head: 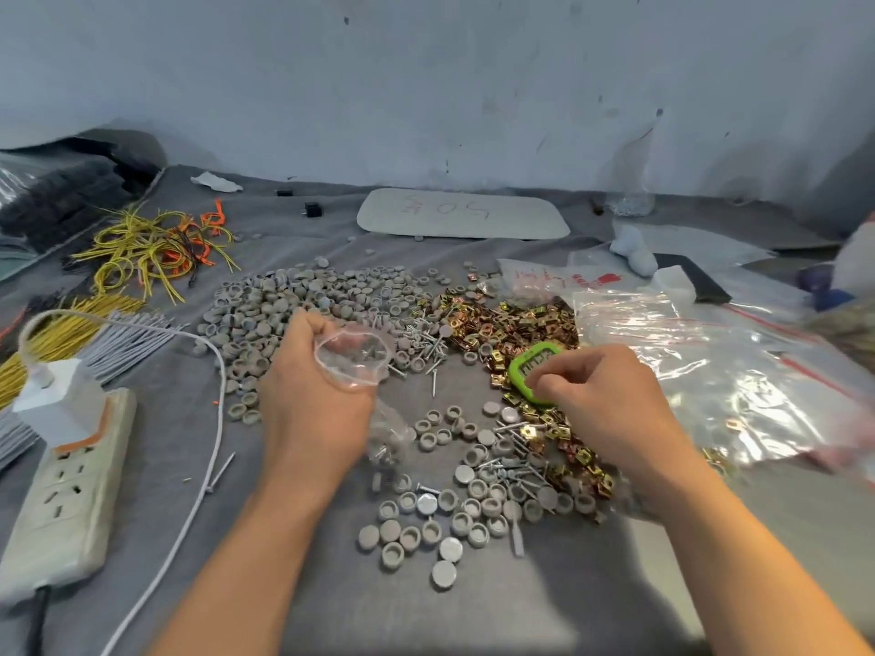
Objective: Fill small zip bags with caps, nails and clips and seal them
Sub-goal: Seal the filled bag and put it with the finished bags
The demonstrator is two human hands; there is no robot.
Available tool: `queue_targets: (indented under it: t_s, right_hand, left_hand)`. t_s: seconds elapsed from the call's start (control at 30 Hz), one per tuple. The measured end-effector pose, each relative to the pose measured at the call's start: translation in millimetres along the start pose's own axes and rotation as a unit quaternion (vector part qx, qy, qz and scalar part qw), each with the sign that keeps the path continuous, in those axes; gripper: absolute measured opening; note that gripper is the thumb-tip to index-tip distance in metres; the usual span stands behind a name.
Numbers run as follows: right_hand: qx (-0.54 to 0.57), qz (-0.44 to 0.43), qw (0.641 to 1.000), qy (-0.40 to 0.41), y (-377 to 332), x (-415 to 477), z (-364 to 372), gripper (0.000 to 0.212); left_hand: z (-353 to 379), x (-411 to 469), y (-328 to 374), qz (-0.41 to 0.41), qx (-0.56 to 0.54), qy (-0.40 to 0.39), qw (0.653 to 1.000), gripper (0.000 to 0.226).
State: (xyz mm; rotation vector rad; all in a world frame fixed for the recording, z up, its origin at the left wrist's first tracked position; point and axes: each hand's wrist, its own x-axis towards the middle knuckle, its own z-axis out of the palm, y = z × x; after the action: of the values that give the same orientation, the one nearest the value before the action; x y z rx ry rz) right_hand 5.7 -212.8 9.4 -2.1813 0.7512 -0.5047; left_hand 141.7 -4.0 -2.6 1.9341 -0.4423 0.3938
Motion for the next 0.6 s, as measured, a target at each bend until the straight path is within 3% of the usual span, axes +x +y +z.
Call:
queue_targets:
  t_s: [0.1,0.2,0.27,0.33,0.4,0.47,0.6]
  right_hand:
    - [-0.056,0.001,0.998,-0.02,5.3,-4.8,-9.1,0.026]
    - [-0.122,-0.008,0.99,-0.073,6.4,-13.5,-11.6,0.027]
    - [-0.17,-0.015,0.982,-0.085,7.1,-14.1,-11.8,0.027]
    - [-0.201,-0.021,0.976,-0.086,8.6,-13.4,-11.3,0.025]
    - [-0.228,-0.017,0.968,-0.1,10.1,-14.7,-9.1,0.024]
    - [-0.24,-0.006,0.963,-0.118,10.5,-15.0,-6.1,0.027]
    - [-0.237,-0.012,0.963,-0.131,10.7,-10.8,0.0,0.028]
  left_hand:
    - [8.5,-7.9,11.1,0.047,0.009,-0.015,0.999,0.041]
    - [-3.9,-6.0,19.0,0.112,-0.007,0.051,0.992,0.042]
    - [-2.0,-5.2,19.4,0.137,0.042,0.071,0.987,0.046]
    - [12.5,-8.1,20.0,0.123,0.128,-0.008,0.984,0.048]
    - [29.7,-15.7,18.9,0.085,0.196,-0.147,0.966,0.05]
    - [39.4,-21.0,18.3,0.049,0.209,-0.245,0.946,0.056]
    - [36.5,-22.4,21.5,0.034,0.177,-0.304,0.935,0.077]
